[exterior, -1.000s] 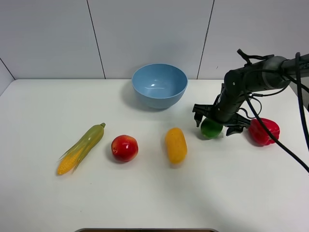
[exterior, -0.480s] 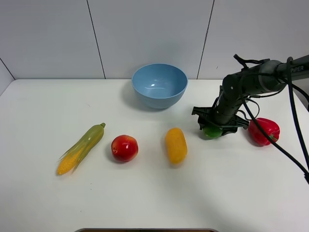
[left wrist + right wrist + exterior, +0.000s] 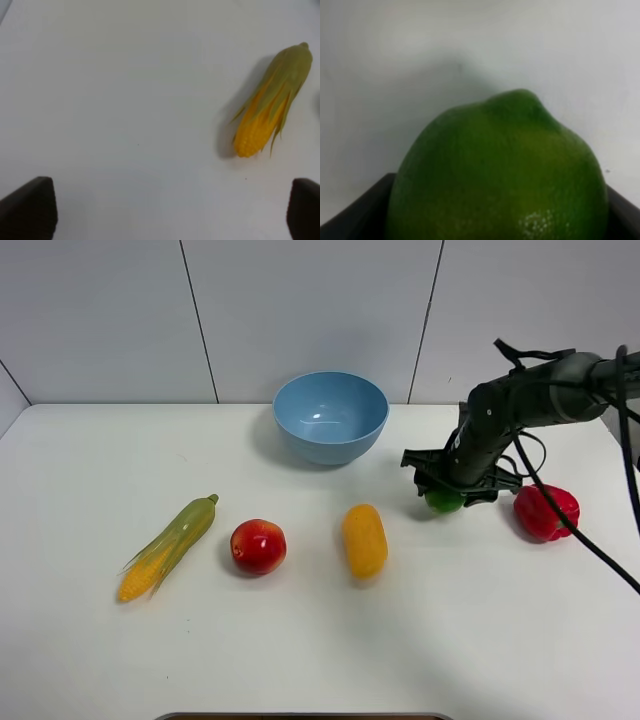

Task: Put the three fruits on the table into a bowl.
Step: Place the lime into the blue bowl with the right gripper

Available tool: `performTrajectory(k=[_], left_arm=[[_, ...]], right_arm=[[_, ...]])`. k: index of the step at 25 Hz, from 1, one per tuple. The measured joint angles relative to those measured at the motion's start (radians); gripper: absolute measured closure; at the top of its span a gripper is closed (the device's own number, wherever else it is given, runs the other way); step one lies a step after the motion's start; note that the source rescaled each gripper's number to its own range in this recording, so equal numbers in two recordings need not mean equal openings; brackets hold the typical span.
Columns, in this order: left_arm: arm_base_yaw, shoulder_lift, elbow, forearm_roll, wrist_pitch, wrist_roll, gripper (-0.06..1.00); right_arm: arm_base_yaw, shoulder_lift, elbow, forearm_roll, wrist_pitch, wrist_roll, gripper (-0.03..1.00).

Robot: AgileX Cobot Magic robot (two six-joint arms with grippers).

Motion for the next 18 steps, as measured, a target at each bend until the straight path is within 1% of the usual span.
performTrajectory(k=[4,7,9,13,18], left_arm=[[0.0,0.0,0.0,0.0,0.0,0.001,0.18],[0.0,0.0,0.0,0.0,0.0,0.001,0.18],[0.0,0.0,0.0,0.0,0.0,0.001,0.18],[0.0,0.0,0.0,0.0,0.0,0.001,0.18],[0.0,0.0,0.0,0.0,0.0,0.001,0.18]], right_arm=[[0.0,-0.129,0.0,-0.027,0.003,-0.005,0.8],[0.0,-0.226,0.0,-0.034,0.003,-0.044,0.8],[0.01,-0.282,0.0,-0.036,-0.009,-0.089,0.8],[0.055,-0.351,0.0,-0.013,-0.098,-0.214,0.8],[0.105,-0.345,0.0,0.082,-0.24,-0.381,0.8]])
